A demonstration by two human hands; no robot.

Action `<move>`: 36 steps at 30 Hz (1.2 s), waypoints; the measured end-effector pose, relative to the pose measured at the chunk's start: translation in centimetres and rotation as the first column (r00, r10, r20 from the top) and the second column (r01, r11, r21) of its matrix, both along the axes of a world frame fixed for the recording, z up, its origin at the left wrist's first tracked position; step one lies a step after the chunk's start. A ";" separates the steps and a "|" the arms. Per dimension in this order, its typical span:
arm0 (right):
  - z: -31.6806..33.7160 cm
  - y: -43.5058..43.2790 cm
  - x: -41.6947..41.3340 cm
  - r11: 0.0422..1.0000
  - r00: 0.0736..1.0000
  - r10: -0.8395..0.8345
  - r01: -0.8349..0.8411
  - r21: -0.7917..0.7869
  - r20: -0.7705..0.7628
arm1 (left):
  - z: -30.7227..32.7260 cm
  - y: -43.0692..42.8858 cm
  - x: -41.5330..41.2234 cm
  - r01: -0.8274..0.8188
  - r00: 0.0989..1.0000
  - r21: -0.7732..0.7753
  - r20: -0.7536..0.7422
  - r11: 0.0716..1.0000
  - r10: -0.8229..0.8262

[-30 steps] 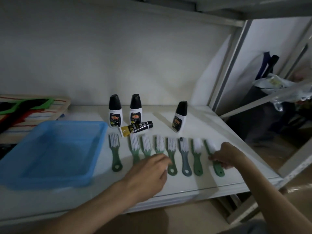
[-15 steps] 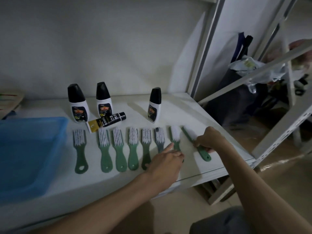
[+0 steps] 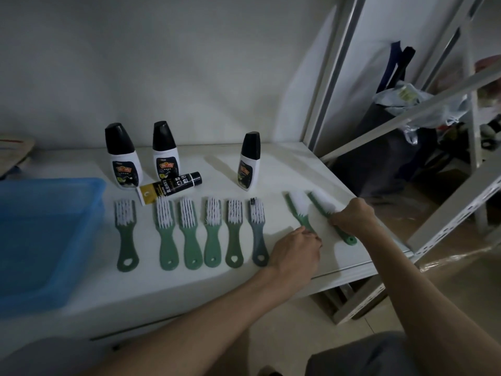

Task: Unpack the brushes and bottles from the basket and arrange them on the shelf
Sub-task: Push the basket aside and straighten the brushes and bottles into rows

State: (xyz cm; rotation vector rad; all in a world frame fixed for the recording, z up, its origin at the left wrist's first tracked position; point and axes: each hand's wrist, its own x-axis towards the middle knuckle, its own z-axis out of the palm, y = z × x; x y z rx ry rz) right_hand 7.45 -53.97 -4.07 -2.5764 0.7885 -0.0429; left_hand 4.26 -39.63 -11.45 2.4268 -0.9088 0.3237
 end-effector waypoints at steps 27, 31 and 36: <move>0.5 12.0 -1.1 0.921 0.917 0.389 -0.384 0.071 -0.089 | 7.0 11.5 -4.7 -0.384 0.867 0.268 -0.225 0.883 0.445; 0.7 13.7 -2.1 0.902 0.897 0.433 -0.431 0.043 -0.089 | 7.0 11.7 -5.1 -0.340 0.877 0.326 -0.230 0.882 0.423; 0.7 15.0 -2.5 0.904 0.899 0.426 -0.428 0.005 -0.102 | 6.6 11.8 -4.6 -0.325 0.880 0.309 -0.248 0.894 0.406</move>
